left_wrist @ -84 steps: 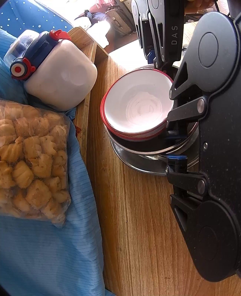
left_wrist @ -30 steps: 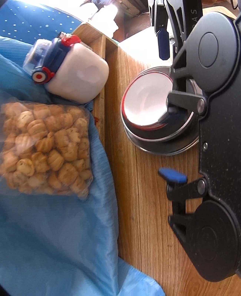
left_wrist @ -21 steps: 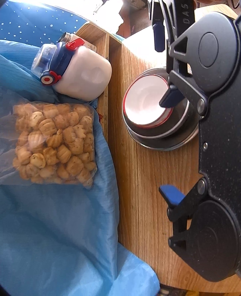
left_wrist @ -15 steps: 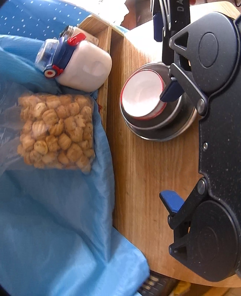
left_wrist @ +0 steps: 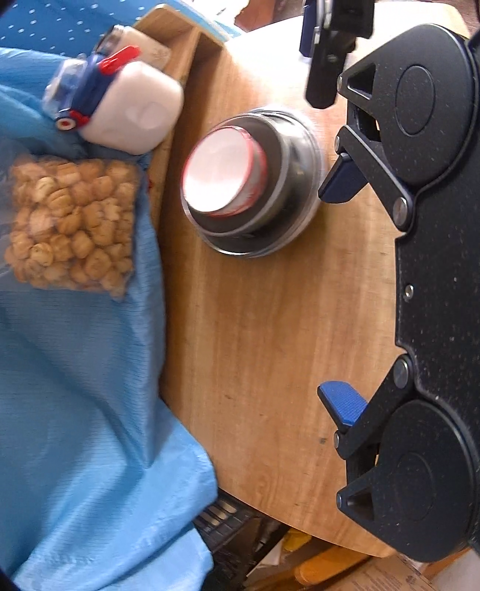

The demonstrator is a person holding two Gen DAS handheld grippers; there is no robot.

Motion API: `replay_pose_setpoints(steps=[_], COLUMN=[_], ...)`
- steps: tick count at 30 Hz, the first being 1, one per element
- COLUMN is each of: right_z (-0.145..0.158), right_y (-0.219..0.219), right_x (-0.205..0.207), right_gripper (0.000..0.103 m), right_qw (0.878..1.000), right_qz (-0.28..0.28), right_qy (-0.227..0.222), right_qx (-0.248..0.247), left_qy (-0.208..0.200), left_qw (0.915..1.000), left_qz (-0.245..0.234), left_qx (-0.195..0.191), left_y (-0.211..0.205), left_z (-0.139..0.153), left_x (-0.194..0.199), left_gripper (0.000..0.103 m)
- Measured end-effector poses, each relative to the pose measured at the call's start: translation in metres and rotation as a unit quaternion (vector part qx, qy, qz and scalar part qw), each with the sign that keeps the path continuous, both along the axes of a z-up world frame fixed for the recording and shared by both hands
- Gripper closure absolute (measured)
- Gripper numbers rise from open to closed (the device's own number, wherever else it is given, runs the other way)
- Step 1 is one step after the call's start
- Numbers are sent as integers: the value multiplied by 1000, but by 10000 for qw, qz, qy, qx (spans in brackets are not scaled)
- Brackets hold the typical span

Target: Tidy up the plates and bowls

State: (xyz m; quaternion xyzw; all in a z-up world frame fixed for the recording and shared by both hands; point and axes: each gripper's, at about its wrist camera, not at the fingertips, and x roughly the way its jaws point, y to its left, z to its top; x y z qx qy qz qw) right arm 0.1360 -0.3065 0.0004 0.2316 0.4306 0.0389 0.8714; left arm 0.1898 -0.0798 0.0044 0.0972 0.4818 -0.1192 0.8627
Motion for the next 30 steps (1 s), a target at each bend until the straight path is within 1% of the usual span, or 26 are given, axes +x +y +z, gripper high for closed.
replay_pose_setpoints(steps=[5, 8, 10, 15, 18, 22, 23, 26, 30], right_z=[3, 5, 7, 18, 28, 40, 42, 48, 54], right_y=[0, 2, 5, 21, 35, 49, 50, 50, 45], right_x=[-7, -11, -15, -33, -50, -76, -81, -96, -105], right_gripper=[0, 0, 0, 0, 0, 0, 0, 0, 0], right_qw=[10000, 9997, 9994, 9973, 9949, 9898, 9884, 9869, 9851], right_qz=[-90, -217, -309, -575, -720, -994, -1063, -1191, -1331], right_qy=[-27, -30, 17, 46, -57, -181, -204, -171, -196], right_qx=[20, -74, -159, -466, -710, -1003, -1063, -1076, -1072], left_qy=[33, 74, 91, 31, -77, -122, -103, 17, 86], left_qw=[9996, 9988, 9985, 9961, 9941, 9926, 9925, 9938, 9924], left_qz=[-268, -371, -426, -539, -569, -540, -554, -721, -820], left_qx=[-110, -300, -346, -693, -916, -1082, -1085, -844, -909], left_y=[4, 10, 12, 25, 34, 42, 42, 38, 38], left_z=[4, 2, -1, 0, 3, 0, -1, -6, -2], left_x=[-9, -15, -17, -27, -33, -38, -40, -45, -57], left_gripper=[1, 1, 1, 1, 1, 1, 1, 1, 1])
